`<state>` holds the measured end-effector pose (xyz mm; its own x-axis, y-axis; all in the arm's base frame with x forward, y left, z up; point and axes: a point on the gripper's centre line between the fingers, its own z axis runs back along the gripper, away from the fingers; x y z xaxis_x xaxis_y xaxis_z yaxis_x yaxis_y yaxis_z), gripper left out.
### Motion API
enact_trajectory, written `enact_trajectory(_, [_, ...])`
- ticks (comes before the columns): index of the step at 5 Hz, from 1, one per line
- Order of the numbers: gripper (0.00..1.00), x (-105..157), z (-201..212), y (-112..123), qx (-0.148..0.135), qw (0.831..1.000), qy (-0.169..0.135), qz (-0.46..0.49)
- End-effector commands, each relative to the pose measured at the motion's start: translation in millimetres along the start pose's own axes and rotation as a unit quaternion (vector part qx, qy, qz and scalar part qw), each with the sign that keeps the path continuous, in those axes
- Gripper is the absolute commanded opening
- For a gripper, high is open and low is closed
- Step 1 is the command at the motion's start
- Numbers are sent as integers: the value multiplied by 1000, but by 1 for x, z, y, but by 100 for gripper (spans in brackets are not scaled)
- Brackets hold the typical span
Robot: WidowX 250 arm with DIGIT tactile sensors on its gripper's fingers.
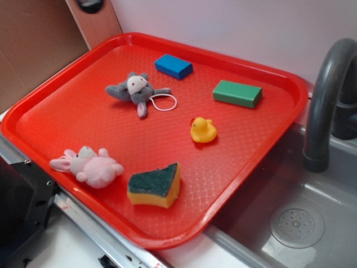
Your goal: Grab the green block.
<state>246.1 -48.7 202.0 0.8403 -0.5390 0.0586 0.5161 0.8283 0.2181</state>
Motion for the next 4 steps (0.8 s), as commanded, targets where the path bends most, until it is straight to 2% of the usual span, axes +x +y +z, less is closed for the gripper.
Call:
enact_trajectory(1, [100,69,-51,-20,42,982,42,-179])
enact_trajectory(3, [100,100,-118,-29,45,965,92,-242])
enact_trajectory(4, [100,107,-149,-32,17,957,115,-267])
